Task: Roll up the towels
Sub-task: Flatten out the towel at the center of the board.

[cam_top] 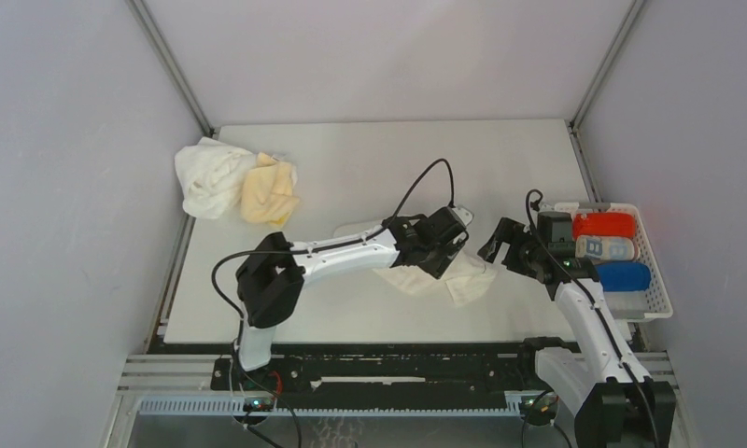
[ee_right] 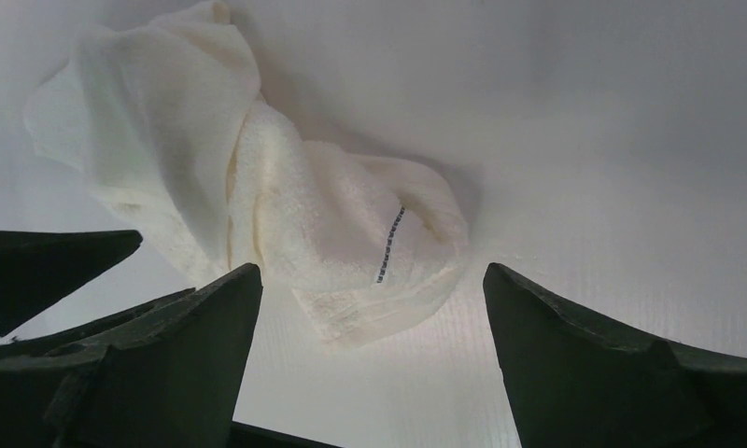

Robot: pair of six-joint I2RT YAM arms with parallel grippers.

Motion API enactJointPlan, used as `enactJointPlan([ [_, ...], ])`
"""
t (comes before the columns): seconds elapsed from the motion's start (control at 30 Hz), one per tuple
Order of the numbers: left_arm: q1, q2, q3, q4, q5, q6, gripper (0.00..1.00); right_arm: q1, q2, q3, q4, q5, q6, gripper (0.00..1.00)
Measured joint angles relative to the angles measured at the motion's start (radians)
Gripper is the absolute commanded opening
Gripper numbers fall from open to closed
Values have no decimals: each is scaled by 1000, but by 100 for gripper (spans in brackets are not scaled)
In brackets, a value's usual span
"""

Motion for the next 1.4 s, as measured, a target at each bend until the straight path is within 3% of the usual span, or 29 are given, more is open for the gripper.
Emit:
enactJointPlan([
  [0.57, 1, 138, 25, -24, -11, 13, 54, -2, 0, -10, 23, -29, 3, 88],
  [0.77, 1, 156, 30, -31, -39, 15, 25, -2, 0, -10, 24, -33, 3, 88],
  [0.93, 1, 152, 30, -39, -69, 15, 17, -2, 0, -10, 24, -42, 3, 87],
  [1.2, 33, 14, 29, -92, -87, 15, 13, 2, 0, -10, 27, -52, 2, 87],
  [1.4, 130, -144, 23, -108, -47, 8, 14, 32, 20, -10, 48, -67, 0, 87],
])
